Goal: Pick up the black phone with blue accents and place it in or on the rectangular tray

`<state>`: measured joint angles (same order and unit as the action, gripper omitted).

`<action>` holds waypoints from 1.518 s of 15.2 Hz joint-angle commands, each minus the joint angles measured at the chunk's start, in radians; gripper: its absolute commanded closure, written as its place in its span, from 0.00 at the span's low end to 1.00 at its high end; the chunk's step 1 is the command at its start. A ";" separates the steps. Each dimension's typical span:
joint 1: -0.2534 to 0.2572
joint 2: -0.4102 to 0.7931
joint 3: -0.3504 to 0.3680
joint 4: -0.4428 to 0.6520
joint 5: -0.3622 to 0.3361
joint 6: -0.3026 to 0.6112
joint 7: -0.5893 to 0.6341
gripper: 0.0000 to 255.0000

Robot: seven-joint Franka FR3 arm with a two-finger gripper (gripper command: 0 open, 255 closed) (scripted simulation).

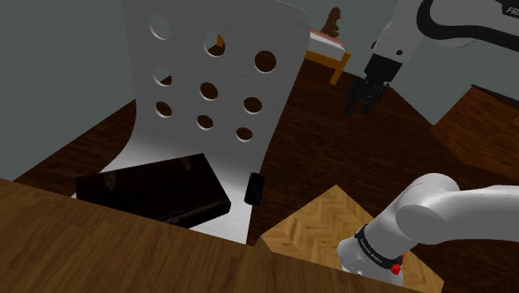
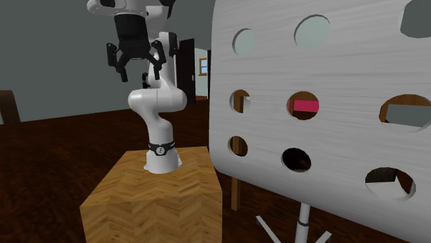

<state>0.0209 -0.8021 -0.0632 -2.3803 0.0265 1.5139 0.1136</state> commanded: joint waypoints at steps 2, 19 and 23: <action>0.000 -0.021 0.025 -0.033 0.015 0.022 0.039 0.00; 0.025 0.010 0.574 -0.310 0.301 0.492 0.722 0.00; -0.023 0.134 0.736 -0.284 0.320 0.626 0.897 0.00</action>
<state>0.0074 -0.6959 0.6273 -2.6697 0.3402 2.1057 0.9568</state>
